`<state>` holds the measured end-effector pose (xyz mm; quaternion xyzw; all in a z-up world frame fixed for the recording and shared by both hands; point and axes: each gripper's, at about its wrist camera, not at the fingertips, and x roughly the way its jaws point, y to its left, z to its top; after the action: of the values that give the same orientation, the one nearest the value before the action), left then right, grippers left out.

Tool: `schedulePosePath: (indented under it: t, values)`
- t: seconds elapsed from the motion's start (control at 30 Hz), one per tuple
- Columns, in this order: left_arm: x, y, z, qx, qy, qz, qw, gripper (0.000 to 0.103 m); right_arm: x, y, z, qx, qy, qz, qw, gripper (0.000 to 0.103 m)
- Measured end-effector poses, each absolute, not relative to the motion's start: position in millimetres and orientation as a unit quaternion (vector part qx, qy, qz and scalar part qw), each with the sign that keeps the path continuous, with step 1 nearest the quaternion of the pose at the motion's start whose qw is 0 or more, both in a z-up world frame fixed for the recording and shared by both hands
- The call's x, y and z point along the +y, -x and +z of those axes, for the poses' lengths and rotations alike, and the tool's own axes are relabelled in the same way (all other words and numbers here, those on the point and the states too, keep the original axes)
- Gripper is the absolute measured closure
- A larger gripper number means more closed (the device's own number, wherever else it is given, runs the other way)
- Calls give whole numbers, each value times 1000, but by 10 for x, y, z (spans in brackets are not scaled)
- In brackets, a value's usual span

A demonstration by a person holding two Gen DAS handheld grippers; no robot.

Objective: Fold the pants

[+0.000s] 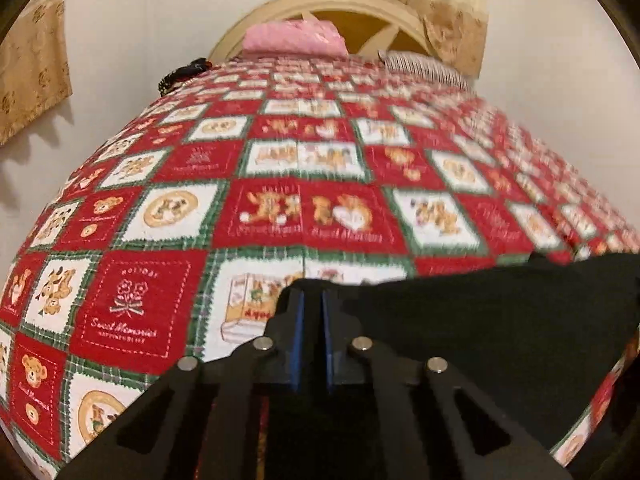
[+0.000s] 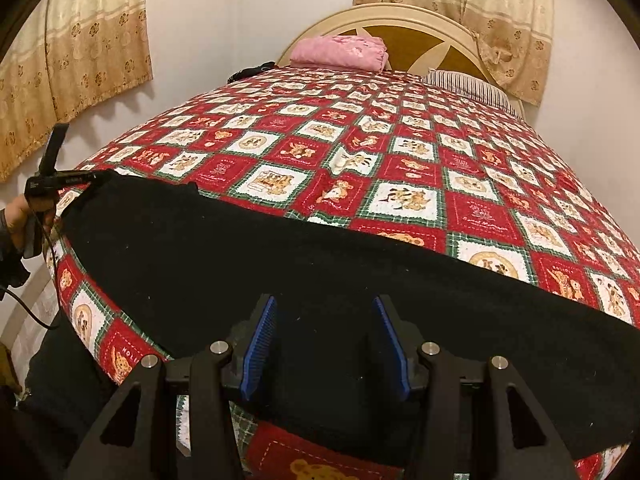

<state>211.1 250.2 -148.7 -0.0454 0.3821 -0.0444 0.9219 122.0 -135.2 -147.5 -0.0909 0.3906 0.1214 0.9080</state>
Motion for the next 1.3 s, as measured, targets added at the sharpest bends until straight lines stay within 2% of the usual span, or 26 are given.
schedulePosePath:
  t: [0.3, 0.4, 0.5, 0.57, 0.63, 0.7, 0.73, 0.93, 1.13, 1.3]
  values:
    - [2484, -2170, -1654, 376, 17, -17, 926, 93, -1449, -1293, -1755, 427, 96, 105, 893, 51]
    - [2511, -2114, -1630, 372, 17, -11, 928, 85, -1478, -1271, -1751, 425, 94, 108, 894, 51]
    - [2542, -1988, -1514, 351, 21, 6, 936, 83, -1436, -1271, -1673, 423, 105, 119, 892, 51]
    - [2502, -1857, -1377, 323, 2, 31, 946, 75, -1406, -1282, -1576, 416, 108, 136, 893, 51]
    - [2429, -1733, -1263, 297, -6, 34, 954, 59, -1356, -1346, -1455, 407, 107, 157, 893, 51]
    - [2279, -1605, -1160, 273, -13, 17, 962, 48, -1280, -1453, -1377, 407, 104, 174, 891, 51]
    - [2174, -1552, -1130, 265, -16, -1, 964, 46, -1229, -1508, -1337, 404, 104, 181, 891, 51]
    - [1575, -1560, -1320, 305, -42, -90, 947, 46, -740, -1894, -1262, 383, 120, 228, 887, 51]
    - [1395, -1698, -1649, 365, -63, -70, 926, 45, -236, -2250, -1407, 401, 119, 270, 867, 51]
    - [1504, -1703, -1686, 366, -20, -68, 928, 35, -7, -2674, -1612, 443, 35, 293, 847, 51]
